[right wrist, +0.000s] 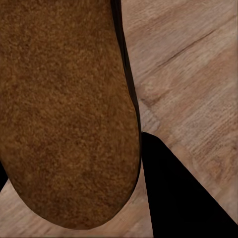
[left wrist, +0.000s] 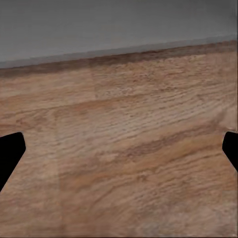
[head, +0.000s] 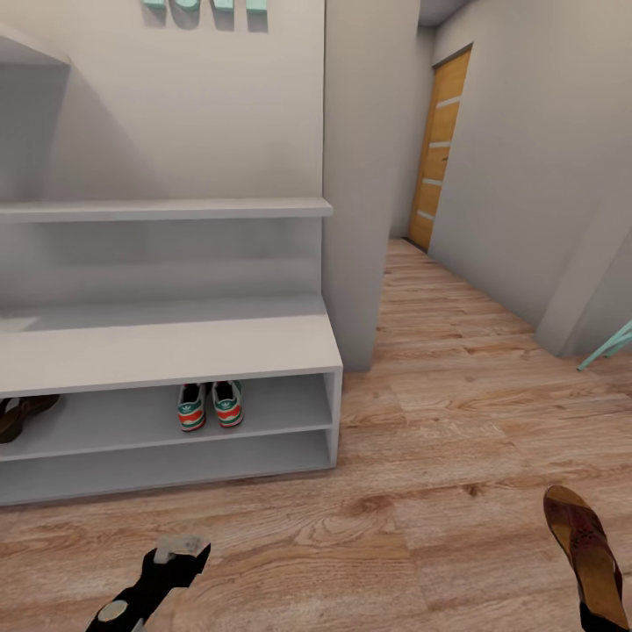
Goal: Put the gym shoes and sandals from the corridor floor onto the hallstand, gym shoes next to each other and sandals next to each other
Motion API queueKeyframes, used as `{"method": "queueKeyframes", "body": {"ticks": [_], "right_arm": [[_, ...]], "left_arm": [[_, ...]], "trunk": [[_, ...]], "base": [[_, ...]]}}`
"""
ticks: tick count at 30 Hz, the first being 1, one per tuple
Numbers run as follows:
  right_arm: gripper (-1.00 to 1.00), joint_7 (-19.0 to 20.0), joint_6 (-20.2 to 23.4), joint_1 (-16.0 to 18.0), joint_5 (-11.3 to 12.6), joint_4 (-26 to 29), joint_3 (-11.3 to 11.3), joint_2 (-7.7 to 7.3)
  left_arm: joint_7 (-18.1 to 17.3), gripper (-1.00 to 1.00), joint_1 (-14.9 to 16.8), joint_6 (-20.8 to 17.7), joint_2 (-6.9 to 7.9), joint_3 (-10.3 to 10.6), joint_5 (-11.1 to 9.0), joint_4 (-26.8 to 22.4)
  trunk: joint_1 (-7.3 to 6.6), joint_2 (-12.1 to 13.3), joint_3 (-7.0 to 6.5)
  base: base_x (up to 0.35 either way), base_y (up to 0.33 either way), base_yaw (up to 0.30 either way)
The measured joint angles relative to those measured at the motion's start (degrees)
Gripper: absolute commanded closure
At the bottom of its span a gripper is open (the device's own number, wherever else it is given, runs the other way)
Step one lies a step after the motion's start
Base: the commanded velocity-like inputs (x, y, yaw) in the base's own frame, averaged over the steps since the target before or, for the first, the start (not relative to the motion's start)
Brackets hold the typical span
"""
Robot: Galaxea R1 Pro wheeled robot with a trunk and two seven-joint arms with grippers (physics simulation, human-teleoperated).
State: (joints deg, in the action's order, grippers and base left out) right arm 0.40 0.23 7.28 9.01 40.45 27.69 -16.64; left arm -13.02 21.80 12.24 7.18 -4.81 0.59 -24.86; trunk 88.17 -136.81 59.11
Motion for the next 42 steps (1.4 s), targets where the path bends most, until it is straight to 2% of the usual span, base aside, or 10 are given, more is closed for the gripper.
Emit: {"method": "queueKeyframes", "body": {"ticks": [2, 5, 7, 8, 13, 20, 21, 24, 35, 42], "right_arm": [[1.00, 0.0, -3.7, 0.0, 0.0, -2.4, 0.0, 0.10], [1.00, 0.0, -6.6, 0.0, 0.0, -4.8, -0.3, 0.16], [1.00, 0.0, -7.4, 0.0, -0.1, -5.5, -0.9, 0.25], [1.00, 0.0, -8.1, 0.0, -0.4, -6.1, -2.5, 0.40], [1.00, -0.2, -8.6, 0.0, -0.6, -6.5, -3.9, 0.47], [1.00, -0.2, -10.1, 0.0, -0.5, -6.5, -4.2, 1.59], [1.00, -0.3, -11.1, 0.0, -0.6, -6.2, -4.3, 3.99], [1.00, -0.4, -14.0, 0.0, -0.6, -6.3, -4.1, 5.19], [1.00, -0.5, -14.2, 0.0, -0.6, -6.9, -4.1, 5.45], [1.00, -0.5, -14.3, 0.0, -0.4, -8.4, -4.1, 5.49]], "left_arm": [[-6.7, -1.00, -2.7, 3.2, 2.91, -0.3, -1.1, 0.2], [-11.4, -1.00, -5.0, 5.4, 5.07, -1.1, -4.2, 0.3], [-13.1, -1.00, -6.0, 6.2, 5.67, -1.4, -5.5, 0.2], [-16.4, -1.00, -7.6, 7.2, 6.96, -1.6, -7.7, 0.2], [-21.5, -1.00, -9.3, 8.1, 8.98, -1.7, -9.5, 0.3], [-22.6, -1.00, -10.2, 8.2, 9.25, -1.8, -9.8, 0.2], [-22.7, -1.00, -10.3, 8.2, 9.24, -1.7, -9.9, 0.1], [-22.7, -1.00, -10.3, 8.2, 9.32, -1.9, -9.9, 0.0], [-22.6, -1.00, -10.3, 7.9, 9.39, -2.0, -10.0, 0.2], [-22.7, -1.00, -10.3, 8.0, 9.32, -3.6, -10.0, 0.2]], "trunk": [[0.00, 0.0, 0.01], [0.00, 0.0, 0.00], [0.00, 0.0, 0.00], [0.00, 0.0, 0.00], [0.00, 0.0, 0.00], [0.00, 0.0, 0.00], [0.00, 0.0, 0.00], [0.02, 0.0, 0.00], [0.02, 0.0, 0.00], [0.02, 0.0, 0.00]], "base": [[0.000, 0.000, 0.000], [0.000, 0.000, 0.000], [0.000, 0.000, 0.000], [0.000, 0.000, 0.000], [0.000, 0.000, 0.000], [0.000, 0.000, 0.000], [0.000, 0.000, 0.000], [-0.127, 0.159, 0.000], [-0.205, 0.246, 0.000], [-0.224, 0.247, 0.000]]}}
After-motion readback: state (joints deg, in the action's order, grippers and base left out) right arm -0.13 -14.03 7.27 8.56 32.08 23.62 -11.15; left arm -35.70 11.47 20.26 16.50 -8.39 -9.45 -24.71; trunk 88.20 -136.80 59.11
